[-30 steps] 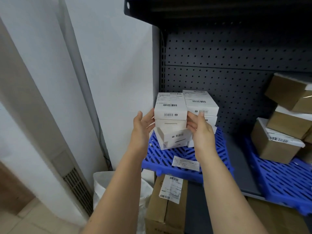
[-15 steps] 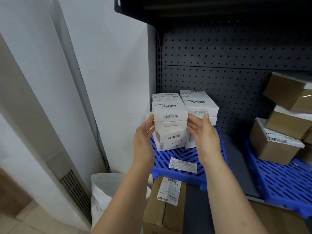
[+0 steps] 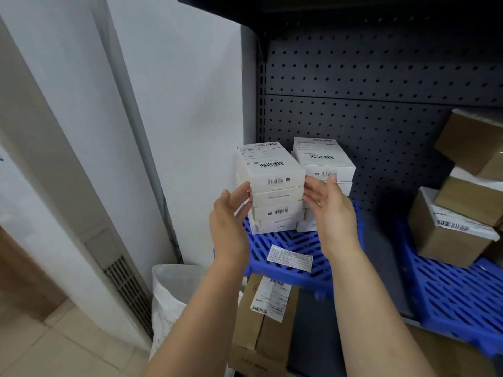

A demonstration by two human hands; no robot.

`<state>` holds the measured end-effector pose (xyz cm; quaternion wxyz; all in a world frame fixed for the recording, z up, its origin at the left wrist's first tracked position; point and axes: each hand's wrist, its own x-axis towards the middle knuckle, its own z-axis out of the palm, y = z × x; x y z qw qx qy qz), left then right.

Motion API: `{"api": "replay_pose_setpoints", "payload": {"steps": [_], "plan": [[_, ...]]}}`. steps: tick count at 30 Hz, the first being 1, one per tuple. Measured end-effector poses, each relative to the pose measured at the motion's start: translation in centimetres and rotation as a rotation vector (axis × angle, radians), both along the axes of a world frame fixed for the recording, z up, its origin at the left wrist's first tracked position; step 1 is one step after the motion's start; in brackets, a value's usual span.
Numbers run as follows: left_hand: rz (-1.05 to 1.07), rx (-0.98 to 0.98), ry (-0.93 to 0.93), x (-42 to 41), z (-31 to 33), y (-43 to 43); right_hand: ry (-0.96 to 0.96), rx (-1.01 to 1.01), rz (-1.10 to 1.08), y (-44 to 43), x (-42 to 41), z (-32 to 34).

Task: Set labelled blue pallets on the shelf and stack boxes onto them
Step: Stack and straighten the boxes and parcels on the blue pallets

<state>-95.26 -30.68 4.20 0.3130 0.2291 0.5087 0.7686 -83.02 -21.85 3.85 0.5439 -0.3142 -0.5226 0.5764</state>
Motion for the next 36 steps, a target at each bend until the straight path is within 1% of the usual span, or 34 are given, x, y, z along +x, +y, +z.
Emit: {"api": "replay_pose_setpoints", "payload": {"steps": [3,5,9,14,19,22,25,36], "plan": [[0.025,-0.007,0.008,0.1,-0.2,-0.1,-0.005,0.003,0.024,0.3,0.3,-0.2],[0.046,-0.007,-0.026,0.0,-0.4,-0.2,-0.013,0.0,0.038,0.5,0.5,-0.4],[0.086,-0.031,-0.079,0.3,-1.3,0.1,-0.051,-0.035,-0.04,0.7,0.7,-1.0],[0.059,-0.028,-0.094,1.1,-2.0,0.4,-0.032,-0.069,-0.011,0.8,0.7,-1.2],[-0.003,-0.001,-0.116,0.0,-2.5,1.2,0.055,-0.108,0.058,0.5,0.9,-1.3],[-0.022,0.005,-0.139,-0.5,-2.8,1.4,0.079,-0.106,0.045,0.3,0.8,-1.3],[-0.023,0.01,-0.157,-0.2,-2.6,1.3,0.057,-0.095,0.033,0.4,0.9,-1.3],[-0.083,-0.001,-0.104,0.3,-2.8,1.0,0.072,-0.103,-0.052,0.2,1.6,-1.9]]}}
